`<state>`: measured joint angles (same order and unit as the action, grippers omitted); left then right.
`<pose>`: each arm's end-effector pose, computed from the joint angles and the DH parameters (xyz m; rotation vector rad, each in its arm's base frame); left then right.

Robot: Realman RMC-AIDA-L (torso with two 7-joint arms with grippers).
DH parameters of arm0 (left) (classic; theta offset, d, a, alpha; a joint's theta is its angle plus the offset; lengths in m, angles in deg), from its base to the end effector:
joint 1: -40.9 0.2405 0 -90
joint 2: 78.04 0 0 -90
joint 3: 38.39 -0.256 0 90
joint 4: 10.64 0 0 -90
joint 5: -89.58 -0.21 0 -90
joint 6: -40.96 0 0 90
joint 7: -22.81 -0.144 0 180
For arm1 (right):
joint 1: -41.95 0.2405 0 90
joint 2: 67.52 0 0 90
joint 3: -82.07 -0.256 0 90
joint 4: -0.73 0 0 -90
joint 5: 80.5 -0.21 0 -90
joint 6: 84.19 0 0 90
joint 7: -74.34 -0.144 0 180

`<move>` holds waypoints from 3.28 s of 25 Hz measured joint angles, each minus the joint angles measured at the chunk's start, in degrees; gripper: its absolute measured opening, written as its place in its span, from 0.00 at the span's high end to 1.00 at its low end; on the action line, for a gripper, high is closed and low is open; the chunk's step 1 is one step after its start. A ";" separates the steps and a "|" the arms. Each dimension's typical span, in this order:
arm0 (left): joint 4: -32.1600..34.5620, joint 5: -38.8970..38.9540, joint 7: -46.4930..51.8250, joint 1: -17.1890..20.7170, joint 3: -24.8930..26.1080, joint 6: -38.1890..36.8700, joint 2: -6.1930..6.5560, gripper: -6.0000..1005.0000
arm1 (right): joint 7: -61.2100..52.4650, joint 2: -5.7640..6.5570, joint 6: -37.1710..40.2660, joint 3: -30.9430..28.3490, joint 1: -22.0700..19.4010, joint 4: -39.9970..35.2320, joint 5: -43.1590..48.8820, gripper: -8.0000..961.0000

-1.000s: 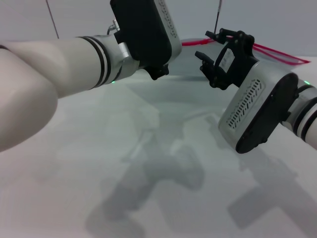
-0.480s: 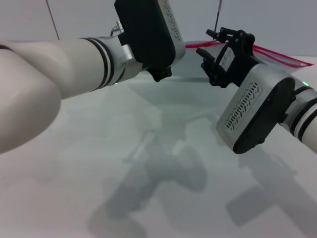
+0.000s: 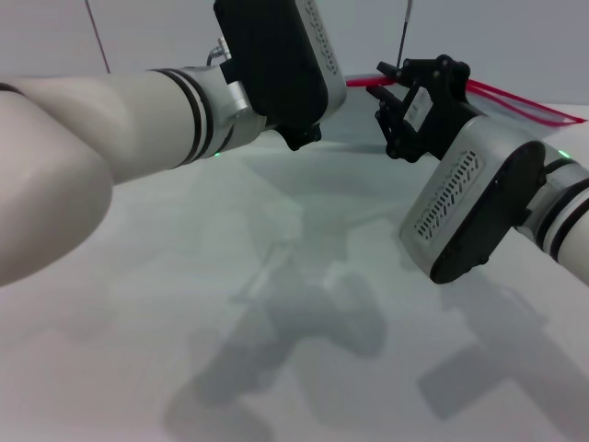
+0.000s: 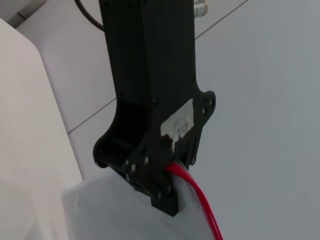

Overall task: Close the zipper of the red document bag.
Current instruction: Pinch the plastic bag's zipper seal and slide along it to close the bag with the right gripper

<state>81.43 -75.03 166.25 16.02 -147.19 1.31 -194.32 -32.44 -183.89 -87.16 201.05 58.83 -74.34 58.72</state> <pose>-0.0939 0.3729 -0.0212 -2.2501 0.1877 0.1142 0.1362 0.3576 -0.0565 -2.0331 -0.4784 0.0773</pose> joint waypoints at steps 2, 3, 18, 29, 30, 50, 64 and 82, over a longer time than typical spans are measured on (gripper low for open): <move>0.04 0.00 0.00 -0.01 0.00 0.00 0.00 0.94 | 0.00 -0.05 0.00 -0.02 0.36 0.00 -0.08 0.80; 0.04 0.00 0.00 -0.02 0.00 0.00 0.00 0.94 | 0.00 -0.05 0.00 -0.02 0.36 0.00 -0.08 0.81; 0.51 0.00 -0.01 0.15 0.09 0.01 0.07 0.94 | 0.00 -0.09 -1.49 -0.22 0.45 0.16 -0.18 0.88; 2.75 0.00 -0.88 1.98 0.74 0.06 0.12 0.94 | 0.00 -0.09 -2.77 -1.01 0.16 1.32 -0.17 0.90; 2.64 0.00 -0.88 1.97 0.76 0.05 0.12 0.94 | 0.00 -0.09 -2.76 -0.94 0.17 1.36 -0.17 0.90; 9.15 -0.01 -1.19 8.28 1.49 0.58 0.14 0.94 | -0.26 -0.06 -4.99 -9.23 1.68 10.44 -3.28 0.90; 13.02 0.00 -3.05 11.60 4.02 0.64 0.08 0.93 | -0.57 -0.10 -8.28 -13.46 2.37 13.36 -3.41 0.90; 9.70 -0.03 -3.08 9.99 4.03 4.59 0.00 0.82 | -0.17 -0.08 -15.58 -12.90 2.70 14.79 -9.91 0.81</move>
<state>91.13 -75.06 163.17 26.02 -143.16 5.90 -194.32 -32.61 -183.97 -102.74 188.15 61.53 -59.55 48.81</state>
